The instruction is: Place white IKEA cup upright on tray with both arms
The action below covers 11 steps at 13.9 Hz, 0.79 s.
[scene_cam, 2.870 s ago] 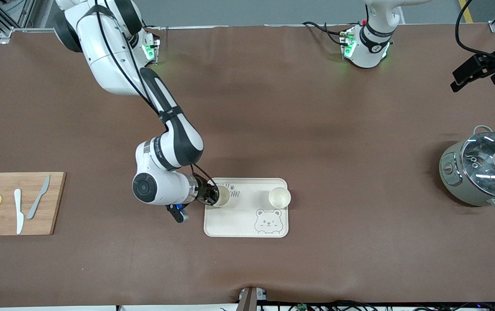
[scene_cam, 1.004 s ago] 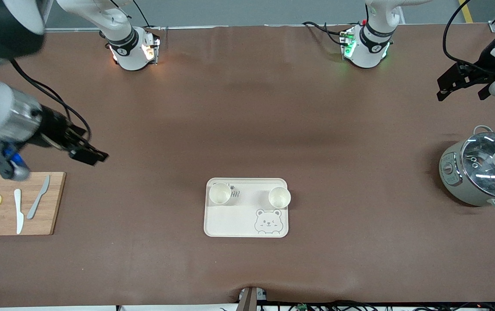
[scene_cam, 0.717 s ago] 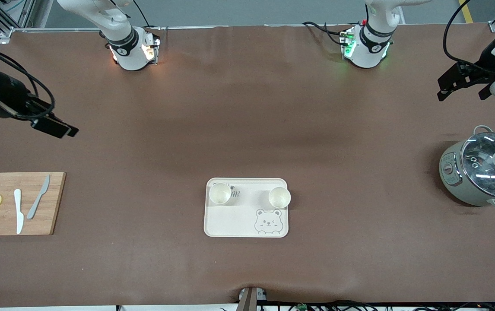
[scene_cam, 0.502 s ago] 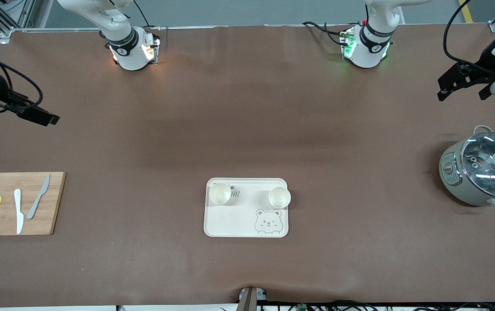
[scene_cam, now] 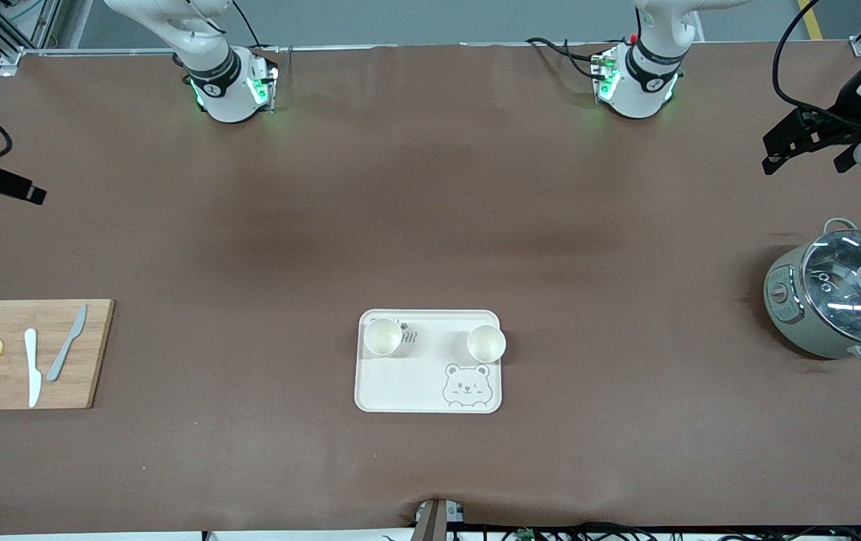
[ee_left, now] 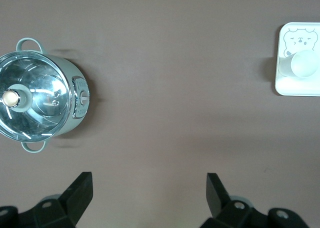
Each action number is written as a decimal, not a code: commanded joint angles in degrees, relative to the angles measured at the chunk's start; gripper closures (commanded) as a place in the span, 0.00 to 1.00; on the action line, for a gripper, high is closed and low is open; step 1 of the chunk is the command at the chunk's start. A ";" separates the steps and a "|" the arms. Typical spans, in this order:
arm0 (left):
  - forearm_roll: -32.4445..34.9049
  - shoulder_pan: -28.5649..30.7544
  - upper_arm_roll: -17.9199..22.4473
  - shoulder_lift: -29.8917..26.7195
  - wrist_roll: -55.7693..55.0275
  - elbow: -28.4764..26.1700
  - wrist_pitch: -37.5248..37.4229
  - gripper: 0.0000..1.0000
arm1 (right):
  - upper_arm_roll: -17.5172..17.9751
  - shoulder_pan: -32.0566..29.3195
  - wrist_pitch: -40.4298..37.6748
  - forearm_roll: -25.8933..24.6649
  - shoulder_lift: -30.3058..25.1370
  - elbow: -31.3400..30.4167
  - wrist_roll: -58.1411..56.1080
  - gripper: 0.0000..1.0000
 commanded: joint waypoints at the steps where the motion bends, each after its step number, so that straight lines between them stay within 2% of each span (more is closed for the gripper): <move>1: -0.59 0.40 -0.13 0.35 1.38 1.09 -0.29 0.00 | 1.13 -4.34 2.02 -0.97 -3.45 -4.63 -5.07 0.00; 4: -0.33 0.49 -0.21 0.17 1.47 1.09 -0.29 0.00 | 1.13 -4.69 2.46 -1.33 -5.20 -6.73 -5.68 0.00; 8: -0.15 0.58 -0.04 0.26 1.47 1.44 -0.29 0.00 | 1.65 -3.20 2.11 -1.41 -4.86 -4.55 -5.77 0.00; 11: -0.15 1.01 0.14 0.26 1.55 1.35 -0.81 0.00 | 1.57 -2.14 2.02 -1.50 -5.55 -5.68 -5.68 0.00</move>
